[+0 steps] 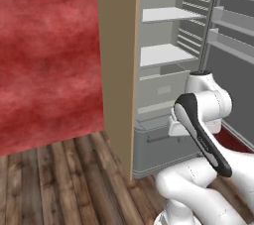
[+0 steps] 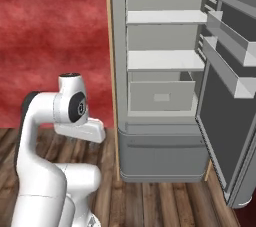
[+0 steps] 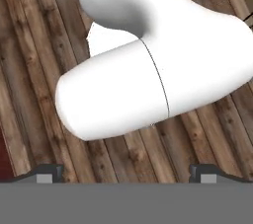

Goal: Place one of the steaks on the plate and the other in the bowl. Then place the bowl in the fridge.

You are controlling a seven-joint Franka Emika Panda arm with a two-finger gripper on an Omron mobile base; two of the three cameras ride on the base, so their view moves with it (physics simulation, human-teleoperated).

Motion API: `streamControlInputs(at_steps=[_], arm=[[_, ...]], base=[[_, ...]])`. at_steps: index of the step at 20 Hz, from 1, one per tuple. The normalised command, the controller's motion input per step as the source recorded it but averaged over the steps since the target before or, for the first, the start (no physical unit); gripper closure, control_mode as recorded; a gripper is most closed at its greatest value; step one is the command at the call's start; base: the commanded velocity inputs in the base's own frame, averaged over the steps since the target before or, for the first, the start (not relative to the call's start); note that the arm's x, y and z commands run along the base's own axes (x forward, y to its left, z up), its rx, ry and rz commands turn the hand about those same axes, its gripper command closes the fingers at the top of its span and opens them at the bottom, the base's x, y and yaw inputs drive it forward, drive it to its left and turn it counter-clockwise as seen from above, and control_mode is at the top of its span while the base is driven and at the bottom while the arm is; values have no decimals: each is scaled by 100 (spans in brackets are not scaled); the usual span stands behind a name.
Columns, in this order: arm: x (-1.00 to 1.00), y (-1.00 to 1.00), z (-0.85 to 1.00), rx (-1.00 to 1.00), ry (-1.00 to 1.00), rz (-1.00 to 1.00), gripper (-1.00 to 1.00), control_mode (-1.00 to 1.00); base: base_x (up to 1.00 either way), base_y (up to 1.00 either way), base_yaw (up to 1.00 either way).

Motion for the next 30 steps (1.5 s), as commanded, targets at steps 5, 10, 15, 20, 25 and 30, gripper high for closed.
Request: streamControlInputs(at_steps=[5, 10, 15, 20, 25, 30], arm=[[0, 0, 0, 0, -1, 0, -100, -100], [-11, 2, -2, 0, 1, 1, -100, 100], [0, 0, 0, 0, 0, 0, -100, 100], [0, 0, 0, 0, 0, 0, -100, 100], [0, 0, 0, 0, 0, 0, -100, 100], [0, 0, 0, 0, 0, 0, -100, 100]], base=[[0, 0, 0], [-15, 12, 5], [-22, 78, 33], [35, 47, 58], [95, -15, 40], [98, -1, 25]])
